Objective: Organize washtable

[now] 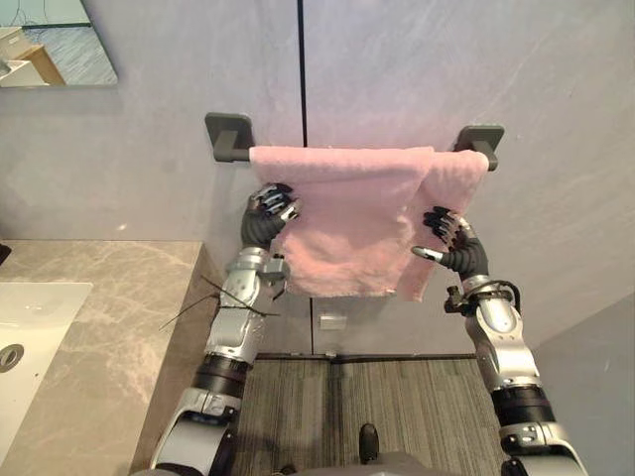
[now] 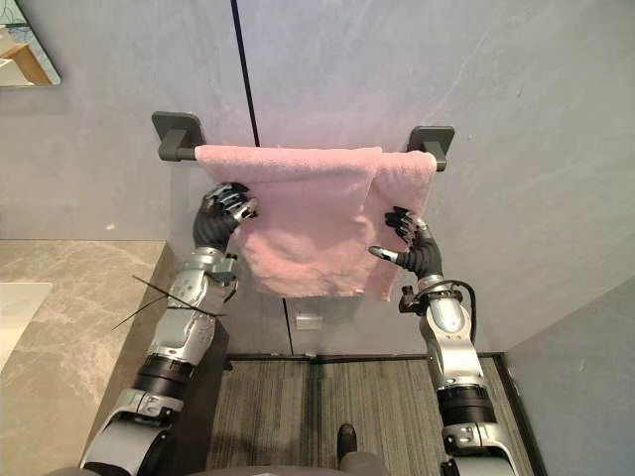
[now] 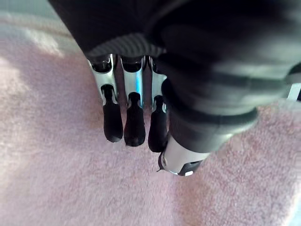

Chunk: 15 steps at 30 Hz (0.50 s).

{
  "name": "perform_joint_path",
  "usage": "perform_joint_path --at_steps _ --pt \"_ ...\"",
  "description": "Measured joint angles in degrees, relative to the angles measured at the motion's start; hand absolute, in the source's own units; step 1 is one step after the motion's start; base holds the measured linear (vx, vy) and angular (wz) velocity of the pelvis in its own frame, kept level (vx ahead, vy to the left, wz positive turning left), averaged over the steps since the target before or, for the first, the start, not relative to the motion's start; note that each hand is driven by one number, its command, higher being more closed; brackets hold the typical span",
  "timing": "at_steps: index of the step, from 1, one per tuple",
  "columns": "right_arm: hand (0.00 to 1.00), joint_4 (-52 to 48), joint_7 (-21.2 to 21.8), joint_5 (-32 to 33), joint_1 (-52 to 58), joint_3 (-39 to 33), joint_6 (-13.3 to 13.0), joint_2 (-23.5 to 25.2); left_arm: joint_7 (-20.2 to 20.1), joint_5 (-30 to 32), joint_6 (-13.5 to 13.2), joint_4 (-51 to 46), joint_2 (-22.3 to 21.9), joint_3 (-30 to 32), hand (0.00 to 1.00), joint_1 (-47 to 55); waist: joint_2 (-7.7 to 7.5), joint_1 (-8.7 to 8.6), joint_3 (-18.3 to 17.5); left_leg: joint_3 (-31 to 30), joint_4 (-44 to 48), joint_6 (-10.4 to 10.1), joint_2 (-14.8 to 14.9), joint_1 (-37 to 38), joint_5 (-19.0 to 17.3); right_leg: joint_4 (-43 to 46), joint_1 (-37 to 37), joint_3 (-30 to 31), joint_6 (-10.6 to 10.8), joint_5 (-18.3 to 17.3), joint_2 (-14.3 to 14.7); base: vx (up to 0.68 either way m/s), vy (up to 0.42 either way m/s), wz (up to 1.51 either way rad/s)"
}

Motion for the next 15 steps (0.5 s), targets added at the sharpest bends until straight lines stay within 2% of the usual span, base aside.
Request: perform_joint_path --at_steps 5,7,10,15 --pt "0.0 -0.4 -1.0 0.0 3.3 -2.8 -0.1 2.1 1.0 0.0 0.0 -3.5 -0.3 2.5 0.0 5.3 0.0 -0.1 0.0 -0.2 0.1 0.0 0.1 0.8 0.0 0.0 0.9 -0.2 0.0 0.0 0.0 0.0 0.0 0.0" --pt "0.0 -3.4 -1.0 0.1 6.0 -4.0 -0.1 3.2 0.9 -0.1 0.0 -6.7 -1.5 3.8 0.0 8.4 0.05 0.09 0.0 -0.2 0.2 0.0 0.0 0.8 0.0 0.0 1.0 -0.4 0.0 0.0 0.2 0.0 0.0 0.0" --pt "0.0 -6.9 -1.0 0.0 9.8 -5.3 -0.3 4.7 -1.3 -2.6 -1.0 -12.3 -2.8 4.2 0.0 15.3 0.11 0.24 0.1 -0.2 0.2 0.0 0.0 1.2 0.0 0.0 1.5 -0.4 0.0 0.0 0.4 0.0 0.0 0.0" --pt "0.0 -7.0 -0.9 -0.2 14.8 -7.0 -0.3 7.0 -5.8 -4.9 -1.1 -16.9 -5.9 4.0 0.0 24.0 0.69 1.27 0.3 -0.1 0.1 -0.1 0.1 1.6 -0.1 0.0 1.9 -0.4 0.4 -0.4 0.4 -0.04 -0.01 0.0"
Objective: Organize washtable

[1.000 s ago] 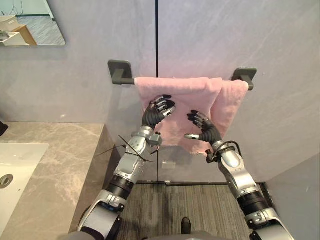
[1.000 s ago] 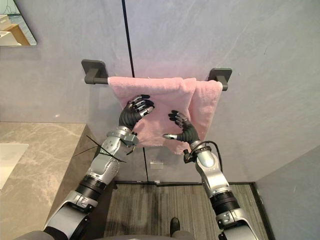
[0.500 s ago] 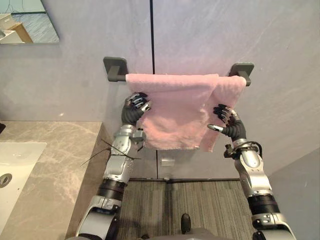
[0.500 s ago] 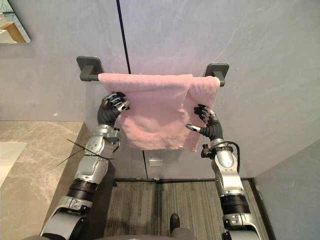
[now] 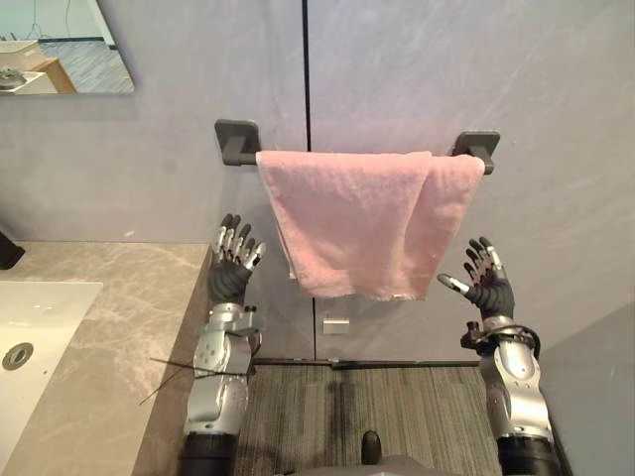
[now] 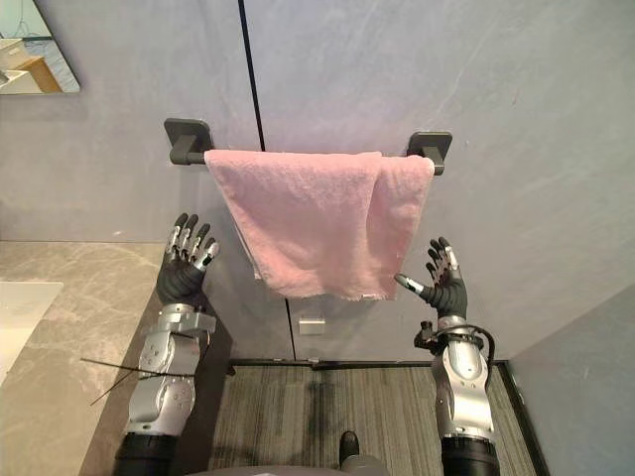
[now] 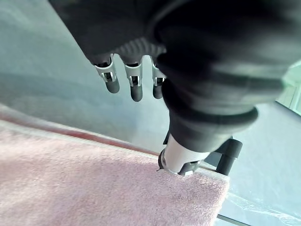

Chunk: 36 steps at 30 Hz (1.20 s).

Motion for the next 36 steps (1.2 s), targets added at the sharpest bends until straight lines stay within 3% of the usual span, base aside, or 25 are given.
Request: perform_joint_path --at_steps 6,14,19,30,31,32,33,34,35,36 --pt "0.0 2.2 0.1 -1.6 6.4 0.2 -0.1 2.2 -2.0 0.5 0.0 5.1 -1.2 -0.4 0.0 8.4 1.08 0.36 0.0 -0.1 -0.2 -0.3 0.5 0.4 -0.1 0.0 0.3 -0.2 -0.5 -0.4 0.4 -0.01 -0.003 0.0" --pt "0.0 25.5 0.1 -3.3 11.2 1.3 0.2 4.1 -3.3 12.3 2.4 33.0 0.1 -1.2 0.0 10.0 0.95 1.55 0.0 -0.2 -0.6 -0.6 0.8 2.4 -0.3 0.0 2.1 -0.4 -0.4 -0.8 0.4 0.0 0.0 0.0" --pt "0.0 36.9 -0.3 -4.7 10.9 1.3 0.4 4.0 -1.1 19.7 2.7 46.0 1.0 -0.5 0.0 10.3 0.54 1.71 0.2 -0.2 -0.8 -1.1 0.8 4.2 -0.7 0.0 3.6 -0.5 0.1 -1.7 0.4 0.0 0.0 0.0" --pt "0.0 41.5 -1.6 -4.8 9.3 4.6 2.3 3.8 3.3 22.8 3.6 52.6 1.7 0.1 0.0 8.9 0.09 2.41 1.0 1.6 0.4 -2.0 1.4 1.4 -1.7 0.8 0.5 -0.2 -0.4 -2.1 0.6 -0.01 -0.008 -0.08" --pt "0.0 41.7 -1.7 -4.8 7.8 5.2 2.5 3.8 3.8 22.8 3.7 52.7 1.8 0.0 0.0 8.1 0.94 2.98 1.6 3.0 1.7 -1.6 2.4 -0.5 -1.7 4.7 -2.3 -0.3 -1.1 -3.5 0.7 -0.01 -0.039 -0.3" --pt "0.0 41.8 -1.7 -4.8 7.0 5.4 2.5 3.8 4.0 22.8 3.7 52.7 1.8 0.0 0.0 7.5 0.58 3.11 2.0 3.2 2.5 -1.5 2.8 -1.1 -1.6 7.7 -3.9 -0.9 -1.3 -4.9 0.5 -0.01 -0.062 -0.09" --pt "0.0 42.1 -1.7 -5.0 6.0 6.1 2.5 3.8 4.1 22.8 3.7 52.9 1.9 0.0 0.0 6.7 0.63 3.24 3.3 2.8 3.6 -1.6 3.3 -1.8 -1.7 15.8 -6.8 -2.9 -2.3 -8.9 -0.6 0.05 -0.084 0.28" --pt "0.0 42.6 -1.7 -5.1 5.9 7.0 2.5 3.9 4.1 22.8 3.8 52.9 2.3 0.0 0.0 6.8 -0.18 3.35 3.3 2.0 4.4 -1.9 3.3 -1.8 -2.0 22.1 -8.5 -3.8 -1.8 -12.9 -2.0 0.1 -0.123 0.48" --pt "0.0 43.1 -1.7 -5.3 5.7 7.6 2.5 3.8 4.1 22.8 3.8 52.9 2.6 0.0 0.0 6.9 -1.13 3.34 2.9 1.0 5.4 -2.4 3.2 -2.0 -2.3 24.5 -9.1 -4.2 -1.8 -14.5 -2.4 0.12 -0.137 0.56" --pt "0.0 43.1 -1.7 -5.4 5.7 7.9 2.5 3.7 4.2 22.8 3.9 52.8 3.0 0.0 0.0 6.5 -0.79 3.41 2.7 -0.2 6.1 -2.7 3.4 -2.9 -2.4 25.0 -9.2 -4.6 -1.6 -14.5 -1.9 0.07 -0.125 0.4"
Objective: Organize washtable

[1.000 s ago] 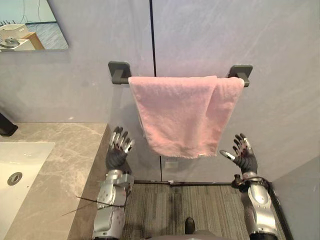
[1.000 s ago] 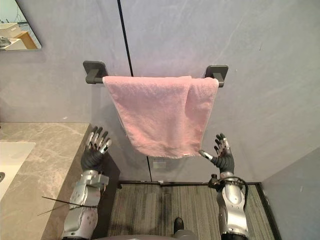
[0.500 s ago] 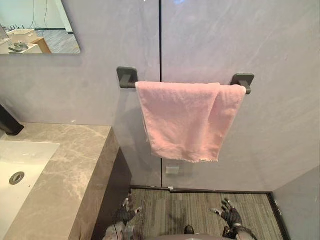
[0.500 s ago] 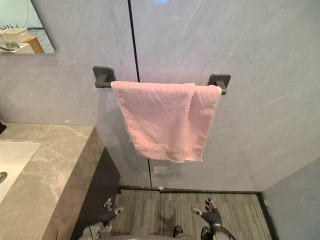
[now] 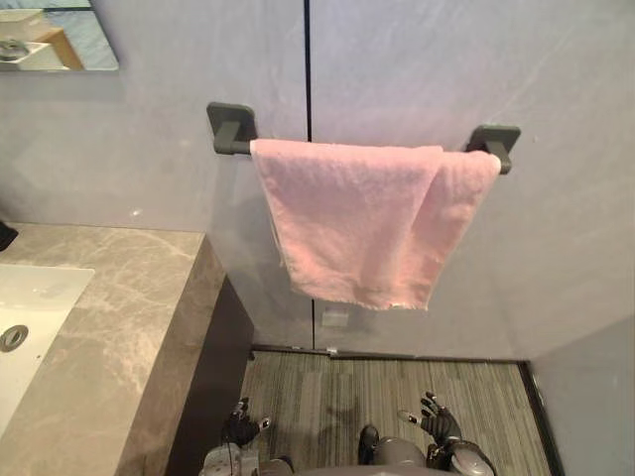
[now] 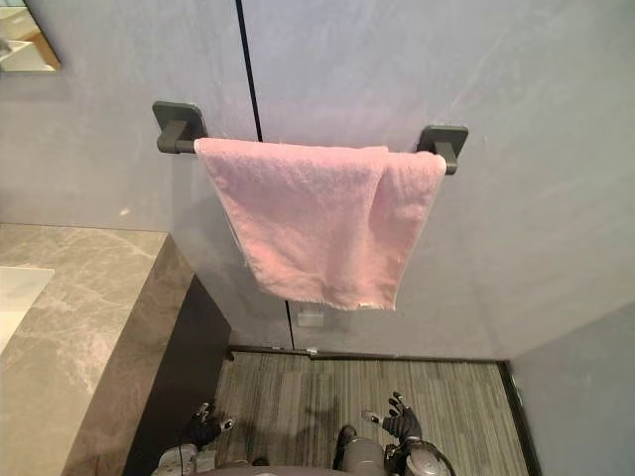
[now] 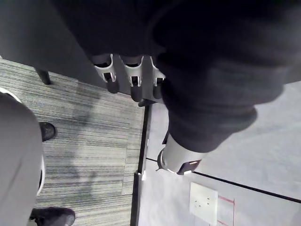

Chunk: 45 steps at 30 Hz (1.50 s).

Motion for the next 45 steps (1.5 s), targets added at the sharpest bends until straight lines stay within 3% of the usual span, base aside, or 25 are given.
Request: perform_joint_path --at_steps 1,2,3,4,5,6,7,8,11,14,17,19,23,24,27,29,31,33,35,36,37,38,41,42,45 --pt "0.0 0.0 -0.1 0.0 -0.5 0.2 0.0 -0.1 -0.1 0.0 0.0 0.0 -0.2 -0.1 0.0 -0.1 -0.03 0.5 -0.1 0.0 -0.1 -0.2 0.4 -0.7 0.2 -1.4 0.0 0.1 0.4 0.2 0.5 0.07 -0.14 0.27" --pt "0.0 -0.1 -0.6 -0.1 -2.4 0.9 0.0 -1.1 -0.1 0.0 -0.1 -0.3 -1.2 0.0 0.0 -0.4 1.79 1.48 -0.7 0.1 -0.1 -0.4 2.5 -2.4 0.8 1.1 -1.1 0.6 -0.5 -1.5 1.3 0.05 -0.118 0.23" --pt "0.0 -0.2 -0.7 -0.2 -3.0 1.2 0.0 -1.1 -0.1 0.0 -0.1 -0.3 -1.4 -0.1 0.0 -0.6 1.35 1.26 -0.5 -0.3 0.1 -0.9 2.2 -2.9 1.3 6.8 -2.1 1.2 -1.0 -4.4 0.0 0.1 -0.165 0.55" --pt "0.0 -0.1 -0.8 -0.5 -3.6 2.4 0.0 -1.0 0.0 0.0 0.0 -0.6 -0.9 -0.2 0.0 -0.9 -0.42 1.39 -0.4 -1.6 1.2 -1.1 0.8 -3.2 1.7 10.6 -1.4 3.5 2.3 -8.6 -2.9 0.05 -0.211 0.62" --pt "0.0 -0.1 -0.8 -0.5 -4.8 3.6 0.1 -1.0 0.3 0.0 0.1 -0.6 -0.1 0.1 0.0 -1.6 -1.09 2.18 -0.1 -2.3 3.0 -1.5 0.8 -4.8 1.9 9.0 -1.3 4.8 1.6 -9.9 -2.1 0.03 -0.282 0.41" --pt "0.0 -0.3 -0.8 -0.5 -6.1 4.5 0.0 -1.3 0.6 0.0 0.1 -0.6 -0.6 0.1 0.0 -1.8 0.01 3.0 0.0 -2.1 3.7 -2.1 2.2 -5.8 2.2 6.0 -0.1 4.8 0.9 -9.4 -0.5 -0.04 -0.291 0.08" --pt "0.0 -0.5 -1.1 -0.5 -8.5 5.6 -0.1 -1.4 1.3 -0.1 0.1 -0.5 -1.9 0.3 0.0 -1.6 2.53 3.35 1.1 -2.8 4.3 -2.9 4.4 -6.7 2.7 1.6 1.9 3.5 0.3 -6.8 2.1 -0.06 -0.235 0.02" --pt "0.0 -0.6 -1.2 -0.5 -9.1 5.8 -0.1 -1.6 1.4 -0.2 0.1 -0.5 -2.3 0.2 0.0 -1.8 3.42 3.3 1.6 -3.2 3.9 -3.5 5.1 -6.8 3.1 0.0 2.7 2.8 -0.1 -6.0 3.0 -0.07 -0.163 0.18" --pt "0.0 -0.8 -2.0 -0.5 -10.1 5.9 -0.4 -2.0 1.6 -0.7 -0.1 -0.6 -2.9 -0.4 0.0 -2.3 5.15 3.01 2.9 -4.9 2.3 -4.9 7.0 -8.4 6.4 -3.5 3.7 -0.5 -2.3 -4.0 5.0 -0.12 -0.146 0.43" --pt "0.0 -0.8 -2.1 -1.3 -9.9 4.8 -0.3 -2.1 2.3 -0.7 -0.2 -0.2 -2.5 -1.2 0.0 -2.0 5.21 2.68 3.3 -6.5 -3.6 -5.9 5.9 -8.7 12.8 -5.3 3.1 -4.2 -4.2 -2.7 4.6 -0.13 -0.124 0.58" --pt "0.0 -0.8 -2.7 -1.6 -8.5 1.5 0.0 -2.2 2.4 -0.7 -0.2 -0.3 -2.2 -1.2 0.0 -2.2 4.32 2.38 4.1 -4.3 9.7 -2.4 4.1 -10.6 6.1 -6.5 2.3 -8.4 -5.8 -1.2 1.6 -0.2 -0.093 0.72" --pt "0.0 -0.8 -3.3 -1.7 -7.4 0.4 0.0 -2.6 2.3 -0.7 -0.1 -0.1 -2.9 -1.3 0.0 -1.6 5.08 1.08 3.7 -0.2 13.1 -2.3 4.0 -7.2 2.5 -8.8 3.4 -11.0 -5.7 0.6 0.8 -0.12 -0.002 0.77" --pt "0.0 0.0 -3.4 -1.8 -6.2 -1.6 0.3 -2.2 1.7 0.1 0.1 0.3 -4.4 -5.3 0.0 -2.5 7.05 -0.77 2.5 7.7 2.1 -4.4 3.8 2.6 2.6 -10.2 3.4 -18.4 -4.6 3.3 0.0 -0.14 0.155 1.04" --pt "0.0 0.2 -3.4 -1.8 -6.0 -2.9 0.3 -1.8 1.1 0.7 0.3 0.9 -4.5 -6.4 0.0 -3.1 6.89 -1.56 2.6 9.6 -1.8 -4.4 3.5 3.1 2.7 -11.4 3.9 -20.7 -4.0 4.5 0.1 -0.24 0.256 1.19" --pt "0.0 1.2 -3.3 -2.1 -6.0 -3.0 0.3 0.1 0.9 2.3 0.7 1.0 -4.1 -6.8 0.0 -3.2 6.47 -1.13 2.4 9.5 -7.3 -3.5 2.1 4.6 3.1 -18.6 6.8 -22.6 -2.9 9.6 0.9 -0.22 0.212 0.48" --pt "0.0 1.2 -3.3 -3.1 -6.0 -2.5 0.4 0.6 1.0 2.3 0.8 1.9 -3.9 -6.6 0.0 -3.3 5.83 -0.8 2.0 9.6 -7.0 -2.6 0.7 4.5 2.8 -21.3 7.9 -21.5 -2.2 12.1 0.4 -0.21 0.127 -0.15" --pt "0.0 1.5 -3.3 -3.5 -5.8 -2.3 0.4 0.4 1.0 2.3 0.8 3.1 -3.9 -5.6 0.0 -3.4 6.45 -0.86 1.8 10.1 -6.8 -1.8 0.0 4.2 1.9 -21.1 7.2 -20.0 -1.7 12.5 0.2 -0.16 0.064 -0.21" --pt "0.0 3.2 -3.2 -4.1 -5.5 -1.6 0.6 0.2 1.0 2.3 0.9 4.0 -3.9 -4.3 0.0 -3.1 6.32 -0.84 1.9 10.8 -6.6 -1.0 -0.2 4.2 1.4 -18.9 5.9 -19.0 -2.2 11.5 -0.4 -0.11 0.038 -0.25" --pt "0.0 3.2 -3.3 -4.7 -5.4 -1.5 0.6 0.1 0.9 2.3 1.1 5.4 -3.5 -2.3 0.0 -2.6 5.73 -1.21 2.2 9.5 -6.3 -0.8 -0.3 4.1 1.2 -12.1 3.5 -18.7 -2.3 8.0 -2.5 -0.03 -0.01 0.08" --pt "0.0 3.1 -3.2 -5.2 -5.3 -1.6 0.5 -0.2 0.9 2.4 1.0 5.3 -3.1 -2.3 0.0 -2.3 5.36 -1.81 2.2 7.0 -6.4 -0.7 -0.4 3.8 1.2 -6.9 1.7 -15.0 -0.8 5.4 -2.5 -0.02 -0.044 0.55" --pt "0.0 2.9 -3.2 -5.3 -4.9 -1.6 0.3 -0.2 0.9 2.4 1.1 5.4 -2.7 -2.4 0.0 -2.5 5.16 -2.2 2.1 5.3 -6.3 -0.7 -0.4 3.7 1.2 -4.5 0.9 -10.7 -1.8 5.1 -2.1 0.0 -0.073 1.02" --pt "0.0 2.7 -3.1 -5.6 -3.6 -1.6 0.3 -0.7 0.9 2.5 1.1 5.6 -2.5 -2.3 0.0 -2.5 4.44 -2.2 2.4 1.2 -6.7 -0.7 -0.4 3.6 1.2 -2.1 0.6 -0.6 -1.3 4.4 -0.6 0.02 -0.058 1.06" --pt "0.0 2.8 -3.1 -5.4 -2.4 -1.6 0.3 -0.8 0.9 2.4 0.9 5.3 -1.7 -2.4 0.0 -2.6 3.48 -2.07 2.0 -7.2 -9.0 -1.1 -0.3 2.2 3.5 0.4 0.5 11.0 0.8 1.1 0.8 0.06 -0.103 1.4" --pt "0.0 3.4 -3.1 -5.3 -2.3 -1.5 0.3 -0.7 1.0 2.4 1.0 5.5 -1.0 -2.3 0.0 -3.2 2.36 -1.66 1.9 -9.9 -10.2 -1.8 -1.1 1.1 5.3 -0.1 0.9 11.0 2.0 -1.9 0.2 0.06 -0.15 1.41" --pt "0.0 4.9 -3.1 -4.9 -3.7 -0.4 0.6 -1.4 1.0 2.3 1.0 5.6 -1.2 -2.3 0.0 -3.3 3.43 -1.63 1.7 -15.2 -12.2 -2.9 0.6 -2.4 8.4 -2.4 1.2 3.6 1.5 -2.9 -0.2 0.04 -0.13 1.22"
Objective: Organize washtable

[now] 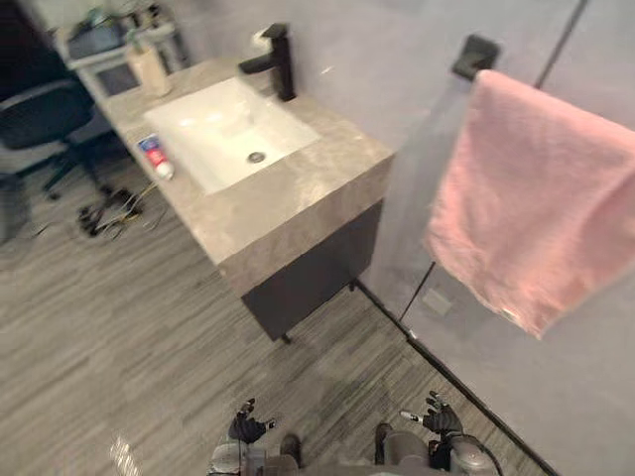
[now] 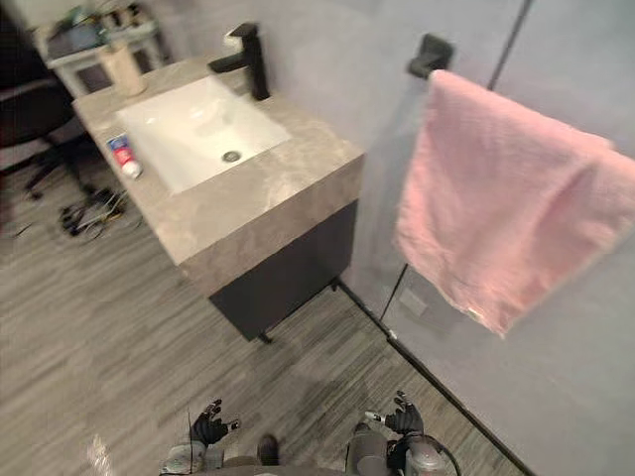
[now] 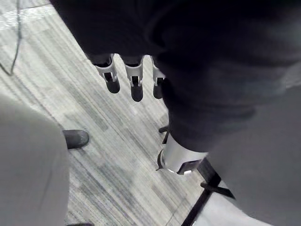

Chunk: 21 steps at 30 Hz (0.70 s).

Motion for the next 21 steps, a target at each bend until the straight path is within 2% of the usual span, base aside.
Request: perform_joint_path --at_steps 2,4,5,6,7,8,9,10,11,12,13,15,17,18,19,20,21 --pt "0.0 0.0 -0.2 0.0 0.0 0.0 0.6 -0.8 0.0 -0.1 0.0 -0.9 -0.6 0.0 0.0 -0.1 0.86 0.06 -0.1 0.1 1.6 0.4 0.7 -3.4 2.1 -1.2 0.4 -4.4 0.0 0.0 -0.6 0.05 -0.038 1.24" --pt "0.0 0.0 -0.4 0.0 -0.3 0.0 1.1 -1.0 0.0 -0.2 -0.1 -1.7 -1.0 0.0 0.0 -0.5 0.91 0.35 0.0 7.4 4.0 1.3 1.4 -5.5 2.9 -2.0 1.6 -8.7 0.1 -0.1 -2.3 0.07 0.063 1.2" --pt "0.0 0.0 -0.5 -0.1 -0.1 0.0 1.2 -0.8 0.1 -0.6 -0.2 -2.2 -1.0 0.0 0.0 -0.5 0.67 0.87 0.1 14.3 5.1 1.9 1.9 -6.1 3.3 -1.9 2.3 -10.8 0.7 -0.4 -3.6 0.06 0.083 0.81" --pt "0.0 -0.1 -0.6 -0.1 -0.2 0.0 1.2 -0.7 0.1 -0.6 -0.2 -2.3 -1.0 0.0 0.0 -0.7 0.56 0.97 0.2 18.0 6.2 2.4 2.0 -6.8 3.6 -2.0 2.7 -12.2 0.9 -0.4 -4.5 0.07 0.111 1.02" --pt "0.0 -0.2 -0.8 -0.3 -0.6 0.0 1.2 -0.6 0.1 -0.5 -0.2 -2.7 -1.1 0.0 0.0 -0.8 0.67 1.1 0.2 23.4 7.7 4.2 1.5 -8.2 4.5 -2.4 3.6 -14.4 1.5 -0.2 -6.0 0.05 0.129 1.01" --pt "0.0 -0.3 -1.0 -0.5 -1.1 -0.2 1.2 -0.4 0.1 -0.5 -0.2 -3.2 -1.3 0.0 0.0 -0.7 0.12 1.27 0.2 26.7 8.3 6.1 0.2 -9.4 5.8 -3.3 4.6 -16.7 2.1 0.1 -6.9 0.07 0.153 1.05" --pt "0.0 -0.5 -1.0 -0.6 -1.2 -0.2 1.2 -0.1 0.2 -0.5 -0.2 -3.3 -1.2 0.1 0.0 -0.7 -0.13 1.17 0.2 27.8 8.2 6.9 -0.4 -10.0 6.4 -4.0 5.3 -18.3 2.5 0.4 -7.4 0.06 0.237 1.5" --pt "0.0 -0.5 -1.0 -1.1 -1.6 -0.3 1.1 1.2 0.2 0.0 0.0 -3.5 -0.2 0.1 0.0 -0.6 -0.73 0.35 0.4 33.3 6.4 10.4 -1.6 -10.5 6.3 -5.5 8.0 -24.9 3.4 1.0 -9.0 0.03 0.334 1.68" --pt "0.0 -0.3 -1.0 -1.2 -1.7 -0.2 1.1 2.3 0.1 0.1 0.4 -3.5 -0.4 1.2 0.0 -0.7 -0.74 -0.44 0.4 47.1 11.5 13.1 1.2 -10.2 -2.3 -5.2 9.8 -28.7 3.6 1.0 -9.3 0.05 0.367 1.56" --pt "0.0 -0.1 -1.0 -1.3 -1.7 -0.2 1.2 2.0 0.1 0.1 0.5 -3.5 -0.4 1.2 0.0 -0.7 -0.82 -0.38 0.3 51.5 13.6 12.4 2.3 -9.5 -4.3 -4.7 10.4 -30.0 3.8 1.1 -9.7 0.11 0.314 1.06" --pt "0.0 -0.2 -1.0 -1.4 -1.4 -0.2 1.3 1.8 0.1 0.2 0.7 -3.5 -0.5 1.2 0.0 -0.8 -1.6 -0.54 0.5 56.2 15.0 12.8 2.5 -8.5 -5.0 -4.7 12.3 -32.3 4.6 1.6 -10.4 0.17 0.204 0.84" --pt "0.0 -0.3 -1.0 -1.7 -1.1 -0.7 1.7 2.1 0.0 0.7 0.7 -3.7 -0.5 1.2 0.0 -0.9 -2.26 -0.83 0.4 52.6 14.7 13.5 0.1 -8.0 -5.3 -4.3 14.3 -35.4 4.6 1.9 -11.9 0.14 0.156 0.98" --pt "0.0 -0.4 -1.0 -2.4 -0.6 -1.4 1.8 3.0 0.0 1.4 0.8 -3.7 -0.3 1.2 0.0 -0.8 -2.67 -0.99 0.1 49.0 13.2 13.8 -2.0 -7.8 -5.1 -5.2 16.0 -36.6 5.2 2.4 -11.5 0.08 0.075 0.92" --pt "0.0 -0.3 -0.9 -2.9 -0.9 -1.3 1.8 3.3 0.0 2.0 0.9 -3.6 0.2 1.2 0.0 -0.5 -3.01 -0.52 -0.1 48.0 13.3 14.4 -2.7 -7.5 -6.0 -3.3 16.2 -37.0 5.5 3.0 -12.4 0.06 0.033 0.49" --pt "0.0 -0.2 -0.8 -3.0 -1.3 -1.3 1.8 3.3 0.0 2.2 0.9 -3.5 0.2 1.3 0.0 -0.4 -2.9 -0.09 0.0 47.9 13.7 14.1 -2.7 -7.3 -6.7 -1.2 15.8 -36.4 5.6 3.1 -13.3 0.03 0.064 0.27" --pt "0.0 -0.1 -0.7 -3.1 -1.9 -1.3 1.8 3.2 -0.1 2.3 1.0 -3.5 1.0 1.2 0.0 0.3 -2.48 -0.04 0.3 47.1 13.5 12.9 -3.3 -6.2 -8.4 5.8 14.7 -35.1 5.6 3.1 -16.1 0.02 0.127 0.18" --pt "0.0 -0.1 -0.4 -3.1 -1.8 -1.2 1.9 3.2 -0.1 2.3 1.1 -3.5 1.0 1.3 0.0 1.1 -2.35 -0.24 0.4 46.0 12.6 12.3 -4.6 -4.2 -9.3 15.0 12.2 -32.7 4.1 3.9 -19.9 0.03 0.149 0.26"
